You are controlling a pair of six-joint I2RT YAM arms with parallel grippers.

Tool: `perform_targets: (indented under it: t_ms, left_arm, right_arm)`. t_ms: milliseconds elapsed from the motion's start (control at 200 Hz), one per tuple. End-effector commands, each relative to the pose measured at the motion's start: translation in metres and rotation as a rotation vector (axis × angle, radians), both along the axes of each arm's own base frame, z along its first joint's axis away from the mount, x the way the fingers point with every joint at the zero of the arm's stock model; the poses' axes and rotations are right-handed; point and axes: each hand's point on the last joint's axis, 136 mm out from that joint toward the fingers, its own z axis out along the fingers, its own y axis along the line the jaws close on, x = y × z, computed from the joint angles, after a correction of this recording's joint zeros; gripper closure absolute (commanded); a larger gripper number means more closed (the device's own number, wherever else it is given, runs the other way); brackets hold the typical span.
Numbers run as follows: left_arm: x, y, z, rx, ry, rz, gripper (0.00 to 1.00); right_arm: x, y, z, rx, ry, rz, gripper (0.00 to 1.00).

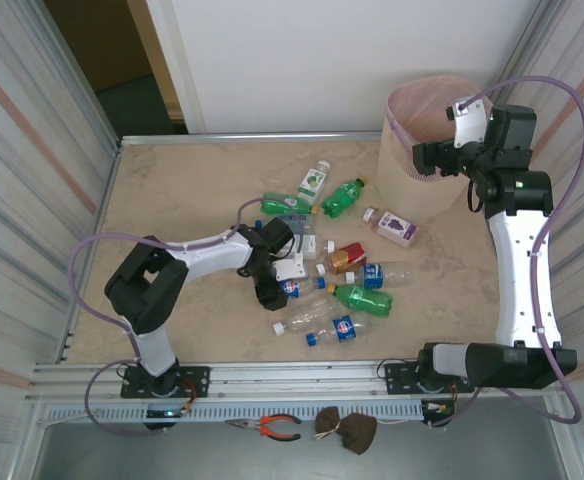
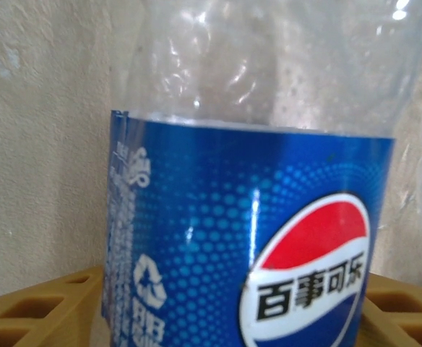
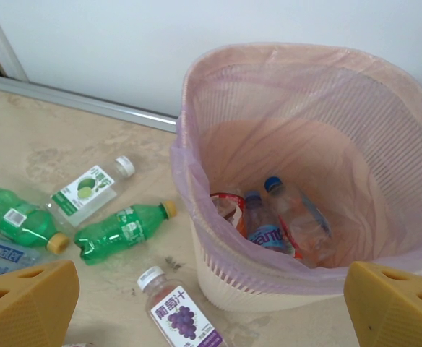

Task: Put the plastic bottles in the bin

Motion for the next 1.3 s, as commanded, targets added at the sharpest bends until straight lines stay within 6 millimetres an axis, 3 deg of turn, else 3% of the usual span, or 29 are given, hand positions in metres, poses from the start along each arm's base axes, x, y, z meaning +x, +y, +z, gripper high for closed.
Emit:
perform_targets:
  t_ms: [0,311,551,716,872,982,1152,1292]
  left_arm:
    - [0.000,0.000,-0.003,-0.007,0.014,-0.029,0.33]
    - [-0.007,0.010,0.001,-0.005,0.015,-0.017,0.44]
    - [-0.011,0.018,0.019,-0.027,-0.021,0.012,0.46]
    - [-0.009,0.019,0.043,-0.087,-0.058,0.038,0.47]
    - [0.000,0.008,0.082,-0.227,-0.124,0.066,0.48]
    - [0.008,-0.009,0.120,-0.376,-0.197,0.081,0.48]
    - [0.014,-0.034,0.190,-0.651,-0.296,0.093,0.48]
    - [0.007,-0.049,0.256,-0.894,-0.351,0.063,0.47]
  right_arm:
    - [-0.005,0.004,0.005,0.020,-0.013,0.009,0.06]
    - [-0.006,0.005,0.010,0.022,-0.025,0.015,0.06]
    - [-0.010,0.008,0.014,0.029,-0.036,0.024,0.06]
    - [-0.015,0.014,0.021,0.053,-0.061,0.045,0.07]
    - [-0.022,0.027,0.031,0.113,-0.105,0.104,0.06]
    - [-0.029,0.043,0.042,0.174,-0.151,0.179,0.06]
    - [-0.050,0.070,0.065,0.278,-0.251,0.333,0.06]
    - [-0.077,0.093,0.087,0.345,-0.345,0.483,0.06]
